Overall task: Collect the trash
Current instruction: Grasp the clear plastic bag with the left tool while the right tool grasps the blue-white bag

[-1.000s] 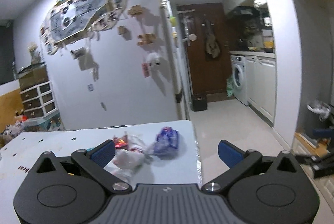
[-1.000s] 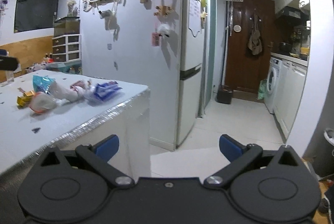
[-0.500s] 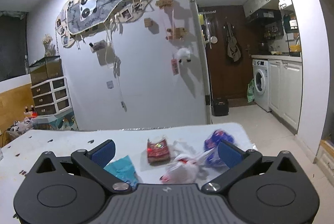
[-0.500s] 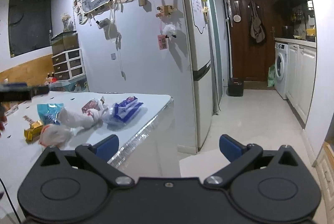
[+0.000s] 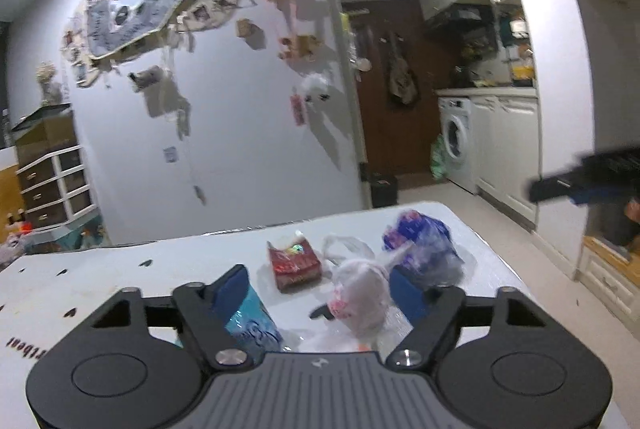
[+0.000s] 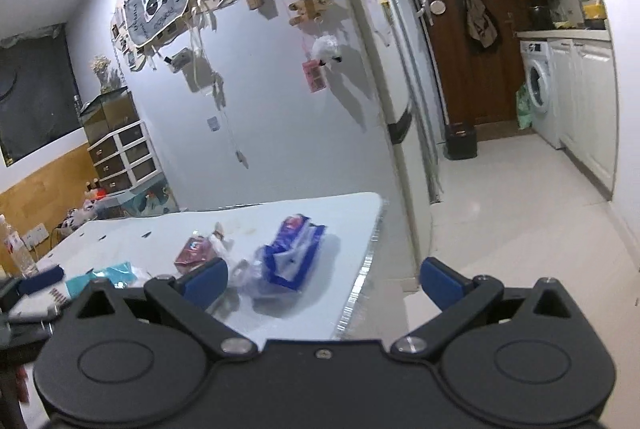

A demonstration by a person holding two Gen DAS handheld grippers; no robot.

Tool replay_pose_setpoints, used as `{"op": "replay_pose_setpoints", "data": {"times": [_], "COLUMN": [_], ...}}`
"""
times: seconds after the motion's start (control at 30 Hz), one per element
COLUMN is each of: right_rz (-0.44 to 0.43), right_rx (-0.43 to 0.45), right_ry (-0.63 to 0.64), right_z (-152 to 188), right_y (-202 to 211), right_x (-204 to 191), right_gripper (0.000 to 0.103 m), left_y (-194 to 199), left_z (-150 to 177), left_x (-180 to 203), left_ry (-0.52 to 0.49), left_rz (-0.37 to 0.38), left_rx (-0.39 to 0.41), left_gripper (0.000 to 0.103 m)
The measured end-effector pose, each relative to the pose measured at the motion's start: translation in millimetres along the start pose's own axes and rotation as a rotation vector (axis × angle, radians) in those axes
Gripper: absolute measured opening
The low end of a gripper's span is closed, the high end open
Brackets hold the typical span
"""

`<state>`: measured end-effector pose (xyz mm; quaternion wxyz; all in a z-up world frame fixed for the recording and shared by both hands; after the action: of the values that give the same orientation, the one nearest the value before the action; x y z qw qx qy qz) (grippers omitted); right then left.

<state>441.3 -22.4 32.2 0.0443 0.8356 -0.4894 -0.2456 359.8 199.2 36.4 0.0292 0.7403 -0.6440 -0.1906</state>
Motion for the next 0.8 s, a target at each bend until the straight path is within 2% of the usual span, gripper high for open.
{"op": "replay_pose_setpoints", "data": {"times": [0.13, 0.23, 0.33, 0.37, 0.47, 0.5, 0.57, 0.63, 0.8], "right_rz": [-0.004, 0.009, -0.003, -0.008, 0.002, 0.013, 0.023, 0.02, 0.052], "right_rx": [-0.011, 0.002, -0.017, -0.021, -0.053, -0.064, -0.073, -0.079, -0.077], "right_ry": [-0.01, -0.031, -0.08, -0.109, -0.194, -0.214, -0.244, -0.269, -0.271], "right_z": [-2, -3, -5, -5, -4, -3, 0, 2, 8], "right_y": [-23, -39, -58, -63, -86, -93, -105, -116, -134], "right_x": [-10, -11, -9, -7, -2, -1, 0, -1, -1], "right_gripper": [0.103, 0.103, 0.103, 0.103, 0.103, 0.103, 0.092, 0.085, 0.082], "left_y": [-1, -2, -2, -3, -2, -2, -3, -5, -11], "left_z": [10, 18, 24, 25, 28, 29, 31, 34, 40], "left_x": [12, 21, 25, 26, 29, 31, 33, 36, 36], "left_ry": [-0.063, -0.111, -0.132, -0.129, -0.138, -0.144, -0.157, -0.174, -0.195], "left_rz": [0.006, 0.006, 0.025, 0.042, 0.059, 0.068, 0.074, 0.069, 0.056], "left_rx": [-0.01, -0.024, -0.024, -0.03, -0.029, -0.037, -0.052, -0.068, -0.105], "left_gripper": [0.067, 0.067, 0.069, 0.075, 0.076, 0.074, 0.069, 0.057, 0.042]}}
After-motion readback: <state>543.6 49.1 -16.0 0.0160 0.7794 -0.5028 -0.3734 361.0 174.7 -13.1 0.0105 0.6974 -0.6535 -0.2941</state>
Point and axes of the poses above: each gripper's, at about its wrist camera, not at the fingertips, and y roughly against the way its jaws point, x to its right, z to its underside, the point moved 8 cm from there along -y, roughly the way its jaws point, and after that the axes turned 9 degrees about -z, right-handed, at the moved point
